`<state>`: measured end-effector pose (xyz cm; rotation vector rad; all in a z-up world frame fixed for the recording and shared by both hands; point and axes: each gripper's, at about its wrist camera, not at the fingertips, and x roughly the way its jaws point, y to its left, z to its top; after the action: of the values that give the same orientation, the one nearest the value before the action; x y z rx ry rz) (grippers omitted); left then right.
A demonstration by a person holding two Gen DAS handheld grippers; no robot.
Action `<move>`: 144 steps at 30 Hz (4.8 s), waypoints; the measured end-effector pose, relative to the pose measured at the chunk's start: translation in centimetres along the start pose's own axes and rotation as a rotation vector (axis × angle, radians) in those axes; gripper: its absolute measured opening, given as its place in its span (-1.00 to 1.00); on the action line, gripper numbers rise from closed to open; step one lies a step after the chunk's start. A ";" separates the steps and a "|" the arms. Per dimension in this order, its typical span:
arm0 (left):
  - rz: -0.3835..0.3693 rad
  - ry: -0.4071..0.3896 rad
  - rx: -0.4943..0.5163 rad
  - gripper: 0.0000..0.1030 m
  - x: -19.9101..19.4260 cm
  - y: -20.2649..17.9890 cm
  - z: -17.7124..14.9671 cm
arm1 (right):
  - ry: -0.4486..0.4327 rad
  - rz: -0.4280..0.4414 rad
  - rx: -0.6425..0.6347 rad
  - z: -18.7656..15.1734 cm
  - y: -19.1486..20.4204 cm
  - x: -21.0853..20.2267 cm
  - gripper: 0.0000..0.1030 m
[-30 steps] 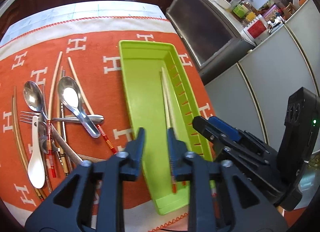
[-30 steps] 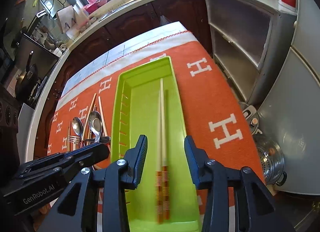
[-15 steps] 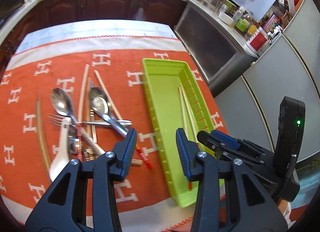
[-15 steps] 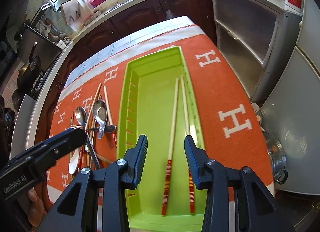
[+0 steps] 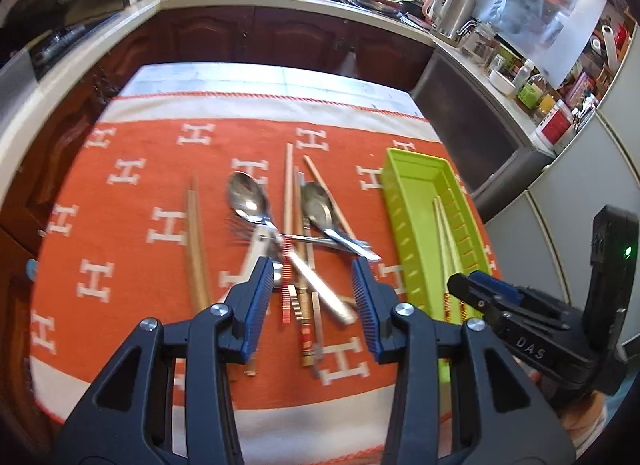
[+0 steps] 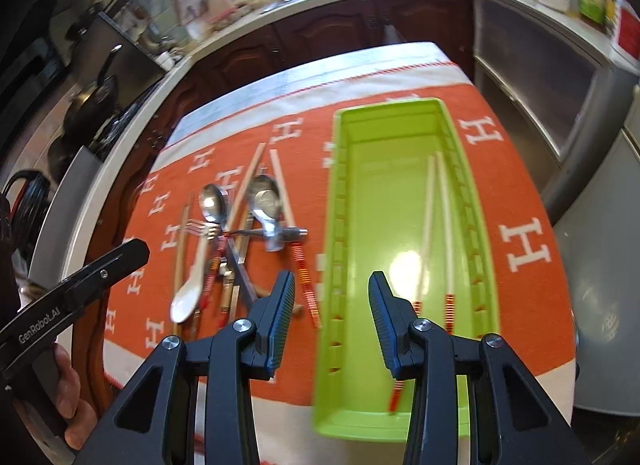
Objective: Organize utensils
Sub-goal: 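Move both open tools back over the utensil pile, then grasp a brown wooden chopstick with the left tool while the right tool approaches the chopsticks, then grasp a light bamboo chopstick with the right tool while the left tool holds its chopstick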
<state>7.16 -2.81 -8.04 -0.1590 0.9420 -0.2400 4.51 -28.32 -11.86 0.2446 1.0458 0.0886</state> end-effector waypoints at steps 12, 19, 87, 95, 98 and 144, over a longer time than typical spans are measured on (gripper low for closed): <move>0.054 -0.035 -0.030 -0.01 -4.3 3.9 0.1 | -0.024 0.053 -0.134 0.2 7.9 -1.9 -0.25; 0.099 -0.058 -0.057 0.23 -5.2 6.1 -0.1 | -0.038 0.054 -0.176 0.4 10.7 -2.6 -0.25; 0.193 0.160 -0.165 -0.50 9.3 11.9 -3.6 | 0.102 0.105 -0.150 0.5 12.5 10.0 -0.25; 0.151 0.169 -0.140 -0.50 9.5 10.9 -3.5 | 0.109 0.116 -0.145 0.2 12.3 9.9 -0.25; 0.173 0.171 -0.125 -0.50 9.7 10.7 -3.5 | 0.104 0.116 -0.143 0.1 12.1 9.8 -0.25; 0.139 0.038 -0.301 -0.92 1.8 18.3 -4.5 | 0.180 0.184 -0.315 -2.0 23.1 14.7 -0.54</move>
<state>7.00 14.19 -16.40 -0.3655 1.0192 0.0284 11.11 -2.81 -19.66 0.0458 1.1693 0.4443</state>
